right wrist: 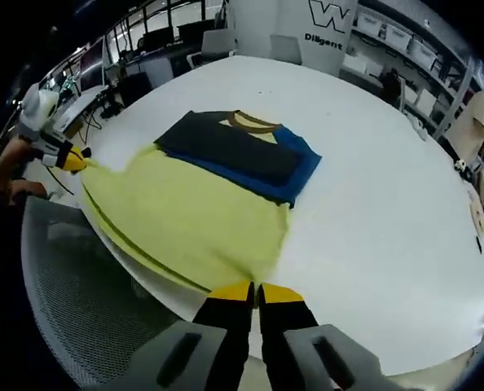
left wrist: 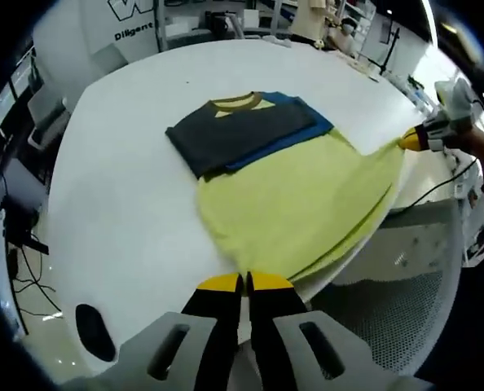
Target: Fold the garment on the visible template until the final outline fits inside the template.
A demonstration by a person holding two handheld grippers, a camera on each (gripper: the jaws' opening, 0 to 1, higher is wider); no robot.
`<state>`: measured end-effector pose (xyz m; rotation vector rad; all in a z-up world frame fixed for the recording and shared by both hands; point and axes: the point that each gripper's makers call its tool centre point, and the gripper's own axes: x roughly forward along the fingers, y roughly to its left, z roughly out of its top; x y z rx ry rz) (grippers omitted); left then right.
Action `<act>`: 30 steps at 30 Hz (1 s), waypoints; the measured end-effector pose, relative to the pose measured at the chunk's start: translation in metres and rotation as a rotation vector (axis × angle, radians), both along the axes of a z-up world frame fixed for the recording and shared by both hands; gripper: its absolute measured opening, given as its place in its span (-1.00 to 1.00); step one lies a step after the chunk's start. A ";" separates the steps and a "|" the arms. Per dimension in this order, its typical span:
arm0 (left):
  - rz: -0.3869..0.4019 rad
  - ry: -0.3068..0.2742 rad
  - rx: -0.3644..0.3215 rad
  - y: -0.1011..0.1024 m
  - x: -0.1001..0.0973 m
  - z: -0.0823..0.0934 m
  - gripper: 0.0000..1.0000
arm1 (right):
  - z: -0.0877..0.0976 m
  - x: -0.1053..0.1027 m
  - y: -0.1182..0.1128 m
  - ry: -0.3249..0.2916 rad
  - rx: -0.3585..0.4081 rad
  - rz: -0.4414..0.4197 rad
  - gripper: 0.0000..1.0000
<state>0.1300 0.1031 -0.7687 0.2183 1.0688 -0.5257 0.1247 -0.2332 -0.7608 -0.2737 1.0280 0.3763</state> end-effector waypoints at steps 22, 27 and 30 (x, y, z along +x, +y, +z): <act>0.063 -0.193 -0.033 -0.001 0.074 0.036 -1.00 | 0.033 0.081 -0.003 -0.112 -0.017 0.050 -1.00; 0.068 -0.258 -0.065 -0.006 0.097 0.050 -1.00 | 0.038 0.099 -0.004 -0.144 -0.026 0.062 -1.00; 0.062 -0.281 -0.053 -0.007 0.110 0.055 -1.00 | 0.039 0.110 -0.006 -0.149 -0.029 0.057 -1.00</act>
